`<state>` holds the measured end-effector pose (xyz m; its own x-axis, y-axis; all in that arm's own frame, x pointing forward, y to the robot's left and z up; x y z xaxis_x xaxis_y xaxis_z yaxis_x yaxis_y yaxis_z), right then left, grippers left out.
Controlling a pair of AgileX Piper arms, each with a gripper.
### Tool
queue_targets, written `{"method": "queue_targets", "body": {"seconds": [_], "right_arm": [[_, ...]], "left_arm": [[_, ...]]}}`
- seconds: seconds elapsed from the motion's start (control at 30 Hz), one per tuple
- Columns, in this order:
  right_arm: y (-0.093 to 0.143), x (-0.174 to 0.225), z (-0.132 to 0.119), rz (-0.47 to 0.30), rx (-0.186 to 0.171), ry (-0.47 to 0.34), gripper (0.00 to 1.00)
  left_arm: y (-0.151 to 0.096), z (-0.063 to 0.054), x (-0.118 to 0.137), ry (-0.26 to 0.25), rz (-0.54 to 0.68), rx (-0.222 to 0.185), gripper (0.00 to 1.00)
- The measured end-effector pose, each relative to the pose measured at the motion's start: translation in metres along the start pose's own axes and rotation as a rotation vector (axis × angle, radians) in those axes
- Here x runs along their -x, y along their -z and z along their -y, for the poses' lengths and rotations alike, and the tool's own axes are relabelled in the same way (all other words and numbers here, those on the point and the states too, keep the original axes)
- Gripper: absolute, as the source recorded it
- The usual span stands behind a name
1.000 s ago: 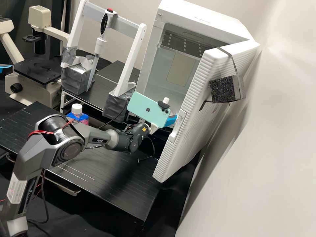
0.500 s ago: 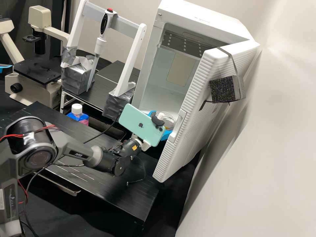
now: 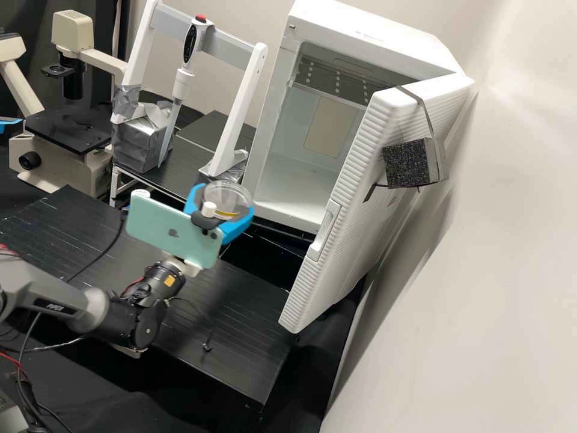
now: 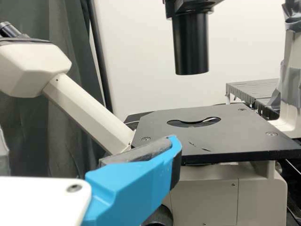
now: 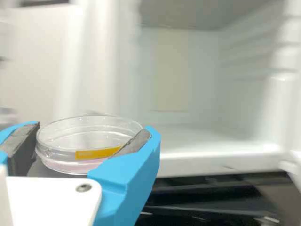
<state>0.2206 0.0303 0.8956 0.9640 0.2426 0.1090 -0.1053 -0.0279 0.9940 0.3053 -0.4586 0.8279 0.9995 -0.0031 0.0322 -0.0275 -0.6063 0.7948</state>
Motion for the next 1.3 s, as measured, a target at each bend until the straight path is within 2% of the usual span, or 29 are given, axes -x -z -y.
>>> {"method": "queue_targets", "body": {"seconds": [0.23,0.33,0.4,0.5,0.6,0.73,0.87,1.0,1.13,1.2,1.3], "right_arm": [[0.061,0.004,0.045,-0.246,0.073,0.171,0.00],[0.079,0.003,0.059,-0.301,0.088,0.223,0.00],[0.091,-0.002,0.067,-0.328,0.111,0.259,0.00],[0.108,-0.009,0.075,-0.370,0.119,0.305,0.00],[0.122,-0.020,0.078,-0.406,0.117,0.330,0.00],[0.141,-0.037,0.086,-0.446,0.080,0.370,0.00],[0.161,-0.057,0.099,-0.476,0.071,0.417,0.00],[0.171,-0.078,0.114,-0.458,0.065,0.468,0.00],[0.175,-0.102,0.132,-0.415,0.038,0.539,0.00],[0.176,-0.115,0.140,-0.404,0.036,0.561,0.00],[0.176,-0.131,0.149,-0.395,0.013,0.571,0.00]], "left_arm": [[0.000,0.000,0.000,0.000,0.000,0.000,1.00],[0.000,0.000,0.000,0.000,0.000,0.000,1.00],[0.000,0.000,0.000,0.000,0.000,0.000,1.00],[0.000,0.000,0.000,0.000,0.000,0.000,1.00],[0.000,0.000,0.000,0.000,0.000,0.000,1.00],[0.000,0.000,0.000,0.000,0.000,0.000,1.00],[0.000,0.000,0.000,0.000,0.000,0.000,1.00],[0.000,0.000,0.000,0.000,0.000,0.000,1.00],[0.000,0.000,0.000,0.000,0.000,0.000,1.00],[0.000,0.000,0.000,0.000,0.000,0.000,1.00],[0.000,0.000,0.000,0.000,0.000,0.000,1.00]]}}
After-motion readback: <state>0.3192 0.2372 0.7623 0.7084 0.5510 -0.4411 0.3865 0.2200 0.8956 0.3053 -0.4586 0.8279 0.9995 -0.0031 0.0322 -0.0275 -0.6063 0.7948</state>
